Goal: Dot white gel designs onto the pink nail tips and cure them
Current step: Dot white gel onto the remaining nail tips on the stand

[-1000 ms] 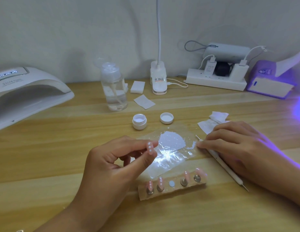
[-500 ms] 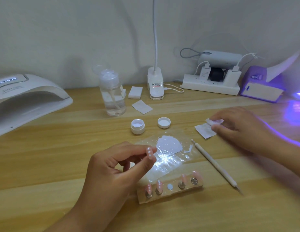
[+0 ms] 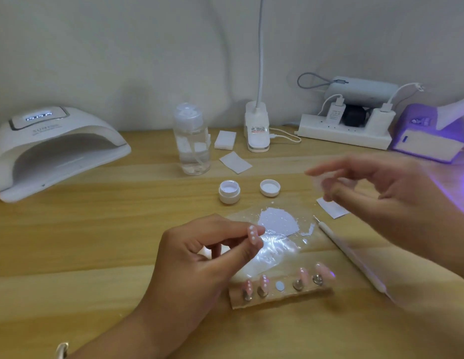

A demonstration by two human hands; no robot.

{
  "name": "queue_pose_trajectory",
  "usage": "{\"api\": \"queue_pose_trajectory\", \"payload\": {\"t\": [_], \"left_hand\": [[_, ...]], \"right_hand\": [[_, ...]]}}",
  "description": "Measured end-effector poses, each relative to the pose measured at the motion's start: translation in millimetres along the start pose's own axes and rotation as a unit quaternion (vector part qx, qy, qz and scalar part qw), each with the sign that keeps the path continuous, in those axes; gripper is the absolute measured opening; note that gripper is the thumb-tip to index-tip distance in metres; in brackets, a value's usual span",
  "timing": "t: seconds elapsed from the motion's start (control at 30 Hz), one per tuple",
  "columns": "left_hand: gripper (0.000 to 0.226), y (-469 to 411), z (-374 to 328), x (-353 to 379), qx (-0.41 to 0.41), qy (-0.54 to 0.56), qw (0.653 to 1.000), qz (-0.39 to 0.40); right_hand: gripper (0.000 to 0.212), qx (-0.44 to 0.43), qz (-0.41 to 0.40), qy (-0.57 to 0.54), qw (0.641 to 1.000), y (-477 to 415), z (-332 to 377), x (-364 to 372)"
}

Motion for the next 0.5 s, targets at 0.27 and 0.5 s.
{"api": "queue_pose_trajectory", "payload": {"t": [0.27, 0.5], "left_hand": [[0.007, -3, -6, -6, 0.033, 0.022, 0.999, -0.026], [0.005, -5, -5, -5, 0.043, 0.006, 0.999, -0.016]], "right_hand": [[0.019, -0.027, 0.016, -0.074, 0.997, -23, 43, 27], [0.009, -0.098, -0.071, -0.048, 0.992, -134, 68, 45]]}}
Point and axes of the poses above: each hand's wrist, its own y-axis away from the middle knuckle, its own x-axis out of the palm, z = x × y, the point moved 10 cm from there along -y, towards the middle knuckle, and after that the axes turned 11 degrees about -z, right-handed, at the moved point
